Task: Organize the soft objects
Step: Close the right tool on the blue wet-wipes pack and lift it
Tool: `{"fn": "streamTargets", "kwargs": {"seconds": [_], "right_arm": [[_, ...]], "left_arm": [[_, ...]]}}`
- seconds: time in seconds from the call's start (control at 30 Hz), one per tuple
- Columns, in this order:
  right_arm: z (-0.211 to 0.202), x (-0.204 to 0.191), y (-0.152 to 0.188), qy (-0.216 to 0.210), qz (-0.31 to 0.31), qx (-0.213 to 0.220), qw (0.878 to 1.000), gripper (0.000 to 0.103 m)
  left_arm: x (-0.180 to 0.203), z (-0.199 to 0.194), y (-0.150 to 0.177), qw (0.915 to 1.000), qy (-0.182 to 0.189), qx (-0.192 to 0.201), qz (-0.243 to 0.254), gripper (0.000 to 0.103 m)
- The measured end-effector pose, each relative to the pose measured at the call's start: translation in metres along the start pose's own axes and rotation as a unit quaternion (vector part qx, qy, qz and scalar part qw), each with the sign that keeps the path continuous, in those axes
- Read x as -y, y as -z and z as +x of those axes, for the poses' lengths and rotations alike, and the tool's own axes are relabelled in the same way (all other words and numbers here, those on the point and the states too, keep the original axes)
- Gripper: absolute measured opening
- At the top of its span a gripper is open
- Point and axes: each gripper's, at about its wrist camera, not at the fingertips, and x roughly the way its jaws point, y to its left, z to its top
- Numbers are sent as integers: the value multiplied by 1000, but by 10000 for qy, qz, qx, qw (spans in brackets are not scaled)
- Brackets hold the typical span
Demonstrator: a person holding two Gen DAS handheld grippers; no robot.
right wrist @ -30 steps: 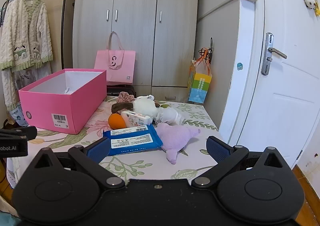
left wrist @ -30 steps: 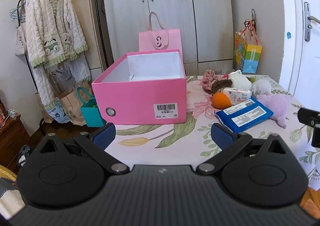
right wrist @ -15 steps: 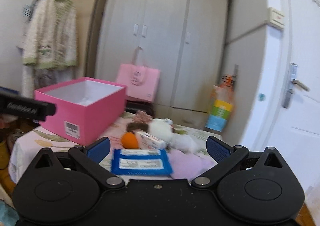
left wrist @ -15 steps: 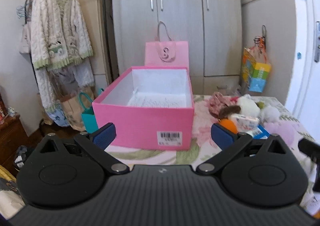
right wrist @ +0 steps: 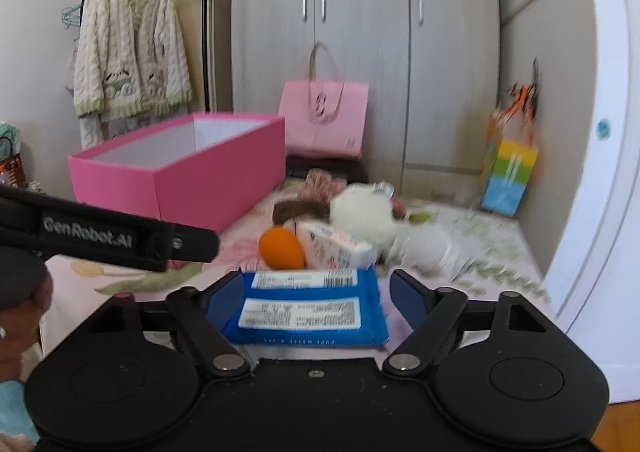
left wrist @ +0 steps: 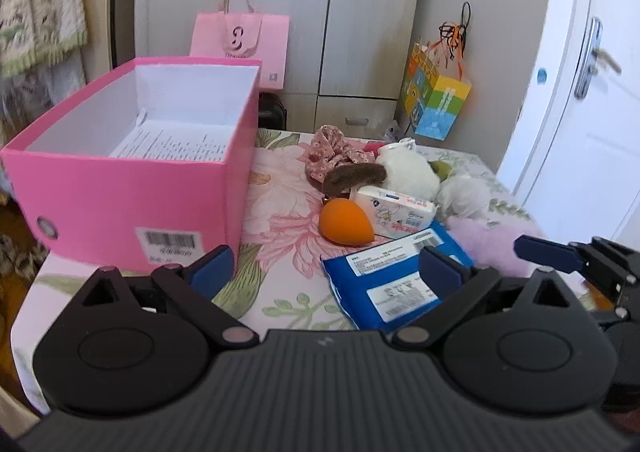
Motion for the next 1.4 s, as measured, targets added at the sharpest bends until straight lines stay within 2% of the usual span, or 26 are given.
{"fn": "streamTargets", "kwargs": {"seconds": [0.07,0.13,0.17,0.23,0.3,0.43,0.57,0.63,0.7,0.73,0.8,0.97,1.03,1.23,1.4], "right_arm": [[14,8,4,-93,57,-204,9997,72],[26,13,7,-62,82,-300,9995,72],[32,17,9,-55,137,-366,9992,72],[42,25,11,-111,248,-485,9985,70],[48,29,15,-225,302,-536,9979,70],[51,28,22,-339,299,-582,9973,71],[56,41,27,-533,777,-695,9931,73],[57,40,28,-494,753,-663,9937,73],[56,35,29,-454,684,-631,9946,69],[56,33,29,-485,632,-619,9949,60],[54,29,29,-587,524,-631,9949,56],[45,27,30,-589,574,-615,9947,43],[40,23,30,-538,573,-615,9950,41],[30,17,28,-642,777,-726,9923,42],[19,2,22,-768,744,-865,9905,43]], "left_arm": [[4,9,3,9999,-26,65,123,95],[3,20,5,9999,115,-73,45,88],[4,29,6,9996,209,-202,-17,86],[4,48,4,9967,375,-672,-249,73],[6,64,6,9935,340,-1001,-431,69],[14,67,13,9967,-127,-767,-243,71],[13,67,22,9977,-148,-602,-283,73],[12,65,24,9978,-130,-574,-320,72],[14,62,21,9978,22,-607,-263,64],[15,62,20,9973,206,-659,-248,59],[20,60,21,9970,331,-669,-186,53],[22,53,22,9967,433,-674,-132,53],[24,47,21,9969,426,-665,-39,53],[23,25,17,9964,349,-765,119,53],[10,9,12,9952,313,-929,52,55]]}}
